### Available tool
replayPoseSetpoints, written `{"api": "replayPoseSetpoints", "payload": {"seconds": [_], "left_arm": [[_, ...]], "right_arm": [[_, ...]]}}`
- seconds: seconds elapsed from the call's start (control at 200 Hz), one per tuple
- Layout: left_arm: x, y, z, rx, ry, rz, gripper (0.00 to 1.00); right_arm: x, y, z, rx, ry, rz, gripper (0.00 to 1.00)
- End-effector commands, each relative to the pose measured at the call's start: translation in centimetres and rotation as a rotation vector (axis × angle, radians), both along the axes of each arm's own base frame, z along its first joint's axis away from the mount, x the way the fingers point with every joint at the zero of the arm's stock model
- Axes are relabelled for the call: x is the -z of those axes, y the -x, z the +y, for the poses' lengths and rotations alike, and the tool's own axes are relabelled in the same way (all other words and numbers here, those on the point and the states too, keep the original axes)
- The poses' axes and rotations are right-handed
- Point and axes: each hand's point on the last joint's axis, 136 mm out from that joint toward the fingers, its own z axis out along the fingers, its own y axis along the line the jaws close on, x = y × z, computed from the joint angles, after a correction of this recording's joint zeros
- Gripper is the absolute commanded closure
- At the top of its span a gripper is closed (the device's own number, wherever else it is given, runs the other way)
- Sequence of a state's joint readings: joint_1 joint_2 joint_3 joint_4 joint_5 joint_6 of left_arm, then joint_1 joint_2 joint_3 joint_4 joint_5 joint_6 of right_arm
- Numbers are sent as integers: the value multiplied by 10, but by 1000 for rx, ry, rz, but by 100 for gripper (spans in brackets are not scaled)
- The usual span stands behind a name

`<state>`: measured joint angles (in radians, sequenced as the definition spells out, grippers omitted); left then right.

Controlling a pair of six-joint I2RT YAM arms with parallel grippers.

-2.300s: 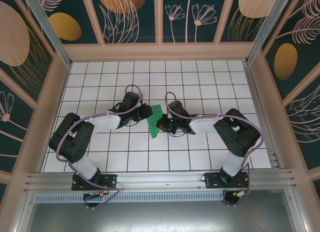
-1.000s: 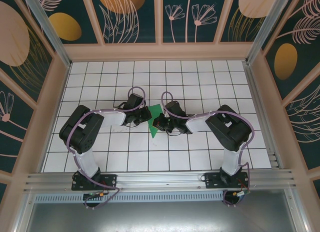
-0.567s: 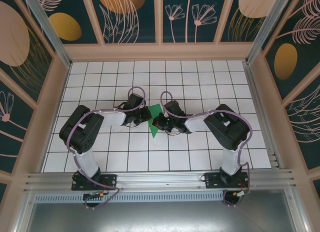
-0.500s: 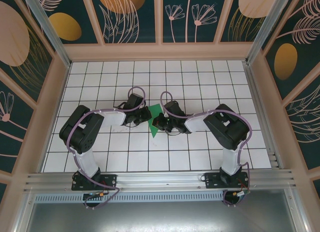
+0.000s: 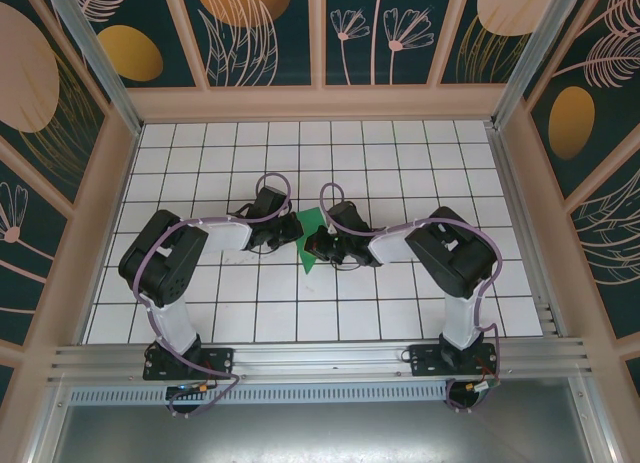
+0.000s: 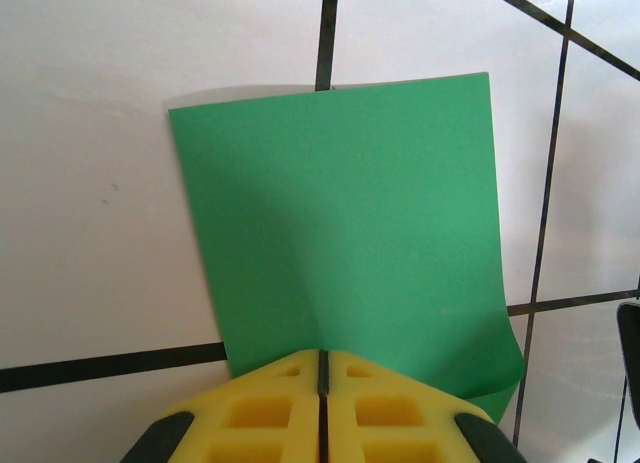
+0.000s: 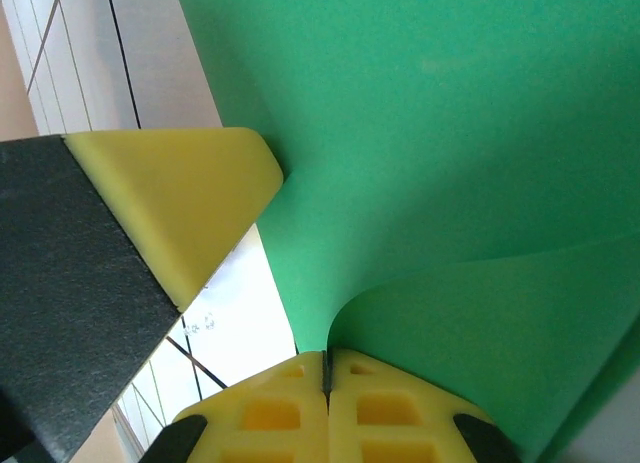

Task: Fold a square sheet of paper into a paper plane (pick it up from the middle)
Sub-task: Third fold the triangle at the center of the table.

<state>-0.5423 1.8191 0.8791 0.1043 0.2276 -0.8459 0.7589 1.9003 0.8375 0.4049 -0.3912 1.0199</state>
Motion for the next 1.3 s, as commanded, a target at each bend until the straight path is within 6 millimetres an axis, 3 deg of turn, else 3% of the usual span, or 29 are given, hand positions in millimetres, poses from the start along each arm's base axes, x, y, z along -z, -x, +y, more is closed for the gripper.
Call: {"api": "replayPoseSetpoints", "payload": {"seconds": [0.0,0.736,1.076,1.146,1.171,1.296], "left_arm": [[17,12,2,23,-22,48,90],[15,13,4,19,-25,48,90],[-24,-2,18,-57,-64,-41,83],[-22,-1,20,-65,-71,-38,82],[-34,-4,20,-68,-53,-65,82],[-36,0,15,-47,-20,-69,82]], "right_arm": [[0,-11,3,-2,3,-38,98],[10,-9,0,-12,36,-27,98],[16,-8,-7,3,72,-11,97],[17,-7,-8,6,79,-8,97],[17,-7,-8,6,81,-7,97],[15,-6,-9,7,79,-11,96]]}}
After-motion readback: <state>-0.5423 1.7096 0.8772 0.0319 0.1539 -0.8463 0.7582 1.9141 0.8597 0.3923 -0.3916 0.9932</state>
